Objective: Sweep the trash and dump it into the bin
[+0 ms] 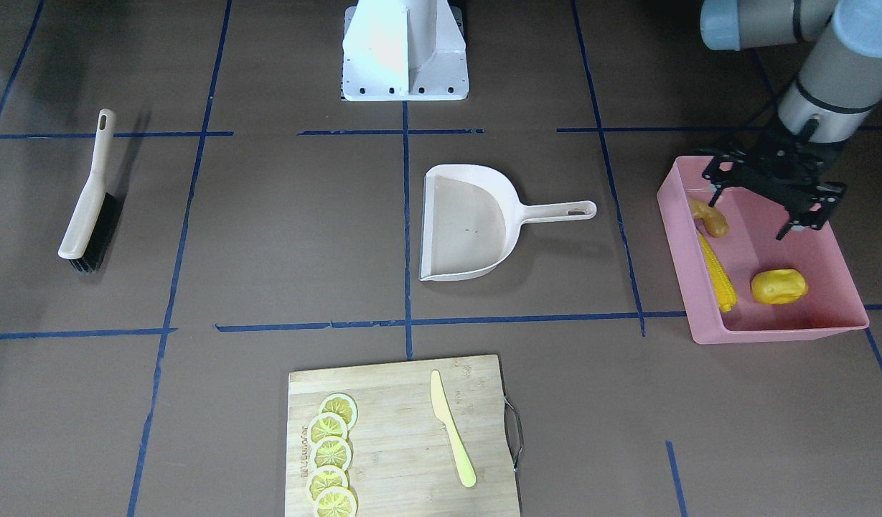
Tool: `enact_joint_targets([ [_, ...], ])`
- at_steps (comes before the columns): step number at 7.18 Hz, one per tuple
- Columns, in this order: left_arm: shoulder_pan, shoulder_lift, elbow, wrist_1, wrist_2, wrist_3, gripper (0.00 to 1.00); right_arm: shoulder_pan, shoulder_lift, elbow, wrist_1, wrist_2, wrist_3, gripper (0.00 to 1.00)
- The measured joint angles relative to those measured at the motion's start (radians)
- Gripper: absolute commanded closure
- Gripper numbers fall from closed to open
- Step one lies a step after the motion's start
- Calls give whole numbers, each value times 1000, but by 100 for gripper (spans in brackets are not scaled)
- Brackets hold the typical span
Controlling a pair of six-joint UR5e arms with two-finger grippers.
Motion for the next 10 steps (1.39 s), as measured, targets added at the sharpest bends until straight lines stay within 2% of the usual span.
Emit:
enact_joint_targets([
  [2, -122, 32, 81, 24, -91, -27, 0, 1, 3, 1, 1, 19, 0, 0],
  [4, -192, 35, 239, 27, -190, -37, 0, 2, 13, 1, 1, 21, 2, 0],
  [7, -384, 51, 454, 27, -400, 105, 0, 7, 16, -2, 1, 21, 2, 0],
  [8, -420, 60, 487, 28, -425, 134, 0, 11, 16, -3, 0, 21, 2, 0],
  [10, -456, 94, 485, 28, -432, 131, 0, 18, 16, -5, -1, 24, 1, 0],
])
